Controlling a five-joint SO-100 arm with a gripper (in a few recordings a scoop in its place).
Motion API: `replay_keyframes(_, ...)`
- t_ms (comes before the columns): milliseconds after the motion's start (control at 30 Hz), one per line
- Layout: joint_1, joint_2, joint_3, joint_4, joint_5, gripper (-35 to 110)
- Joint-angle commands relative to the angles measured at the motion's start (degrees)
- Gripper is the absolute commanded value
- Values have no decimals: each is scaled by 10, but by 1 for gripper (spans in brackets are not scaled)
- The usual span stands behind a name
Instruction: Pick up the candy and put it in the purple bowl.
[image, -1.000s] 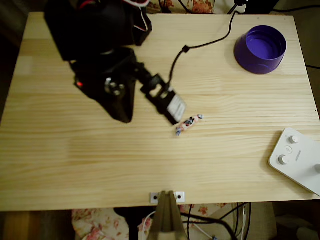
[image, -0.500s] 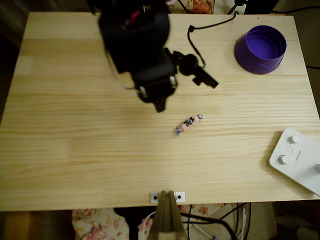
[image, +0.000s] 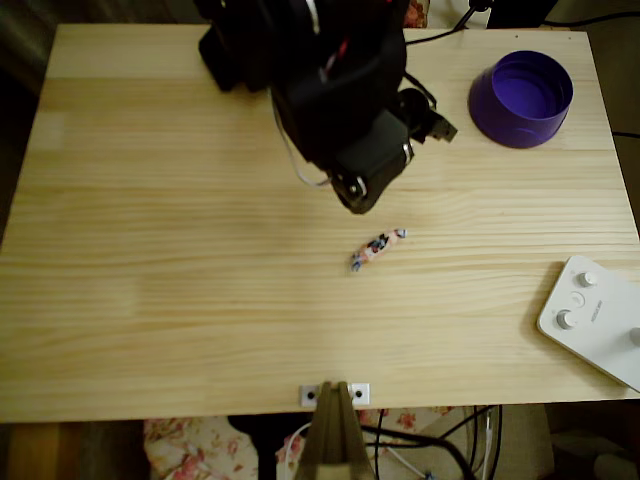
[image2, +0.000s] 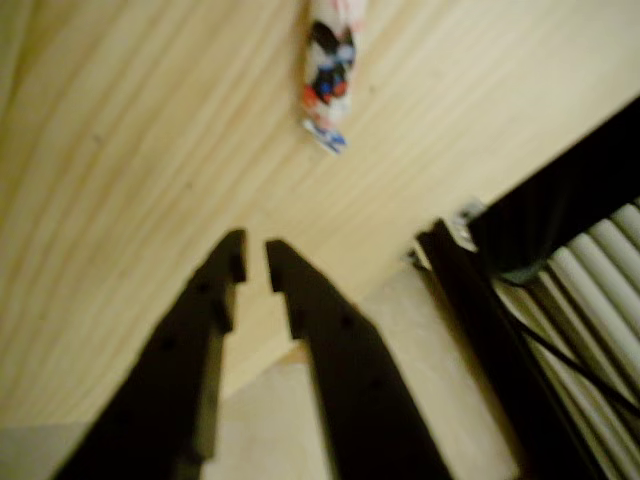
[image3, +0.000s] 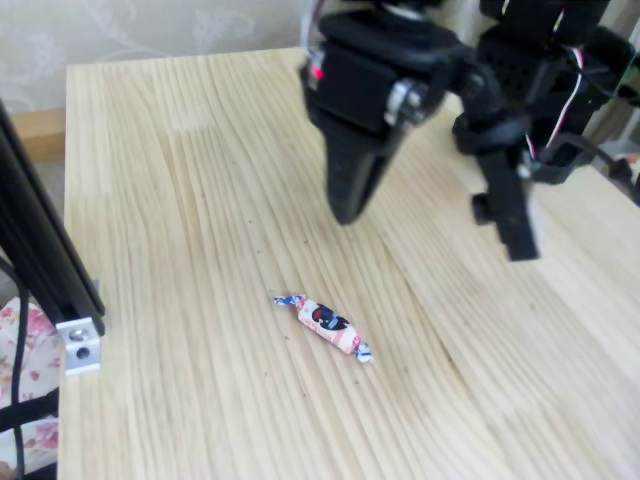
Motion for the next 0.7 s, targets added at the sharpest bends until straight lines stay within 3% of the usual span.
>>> replay_keyframes(0, -12, -4, -66, 3, -3, 3)
replay_keyframes(667, -73, -115, -165, -1, 3, 15)
